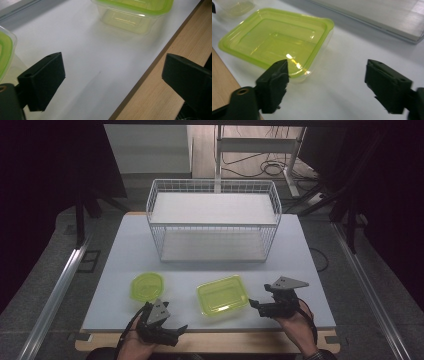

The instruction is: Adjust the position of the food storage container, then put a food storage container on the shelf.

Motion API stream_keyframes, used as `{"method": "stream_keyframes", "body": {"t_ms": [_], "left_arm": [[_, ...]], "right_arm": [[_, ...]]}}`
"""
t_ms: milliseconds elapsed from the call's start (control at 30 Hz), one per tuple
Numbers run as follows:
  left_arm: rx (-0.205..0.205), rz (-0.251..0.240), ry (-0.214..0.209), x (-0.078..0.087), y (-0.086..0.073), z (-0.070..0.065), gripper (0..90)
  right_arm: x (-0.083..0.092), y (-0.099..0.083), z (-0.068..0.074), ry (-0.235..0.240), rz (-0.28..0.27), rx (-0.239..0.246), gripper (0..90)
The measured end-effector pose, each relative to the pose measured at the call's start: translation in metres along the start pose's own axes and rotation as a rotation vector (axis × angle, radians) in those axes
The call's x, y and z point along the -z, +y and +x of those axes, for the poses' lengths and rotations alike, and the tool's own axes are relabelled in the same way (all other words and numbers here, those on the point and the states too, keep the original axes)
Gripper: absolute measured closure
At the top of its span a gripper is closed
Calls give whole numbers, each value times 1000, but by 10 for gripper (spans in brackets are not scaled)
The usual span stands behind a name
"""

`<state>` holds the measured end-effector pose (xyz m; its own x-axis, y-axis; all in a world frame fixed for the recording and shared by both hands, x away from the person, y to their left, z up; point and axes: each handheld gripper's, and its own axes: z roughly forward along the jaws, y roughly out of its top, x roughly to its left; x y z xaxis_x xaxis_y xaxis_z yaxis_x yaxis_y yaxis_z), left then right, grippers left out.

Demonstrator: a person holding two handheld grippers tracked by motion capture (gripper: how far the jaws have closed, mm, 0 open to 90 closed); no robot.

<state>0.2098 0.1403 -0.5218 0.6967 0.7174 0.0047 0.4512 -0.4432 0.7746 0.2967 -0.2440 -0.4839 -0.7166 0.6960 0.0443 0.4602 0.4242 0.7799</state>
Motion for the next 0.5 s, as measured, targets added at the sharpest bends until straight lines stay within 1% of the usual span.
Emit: {"method": "stream_keyframes", "body": {"t_ms": [67, 167, 333, 400, 500], "left_arm": [[3, -6, 4, 1, -1, 1, 32], [14, -16, 8, 1, -3, 2, 27], [25, -24, 16, 0, -5, 4, 26], [22, -27, 16, 0, -5, 4, 26], [14, -33, 13, -1, -5, 4, 24]], "right_arm": [[0, -3, 0, 5, 10, 0, 146], [-1, -5, 0, 20, 9, 1, 113], [-4, -7, -1, 44, 14, 4, 87], [-5, -7, -2, 53, 18, 5, 71], [-7, -7, -3, 51, 17, -2, 52]]}}
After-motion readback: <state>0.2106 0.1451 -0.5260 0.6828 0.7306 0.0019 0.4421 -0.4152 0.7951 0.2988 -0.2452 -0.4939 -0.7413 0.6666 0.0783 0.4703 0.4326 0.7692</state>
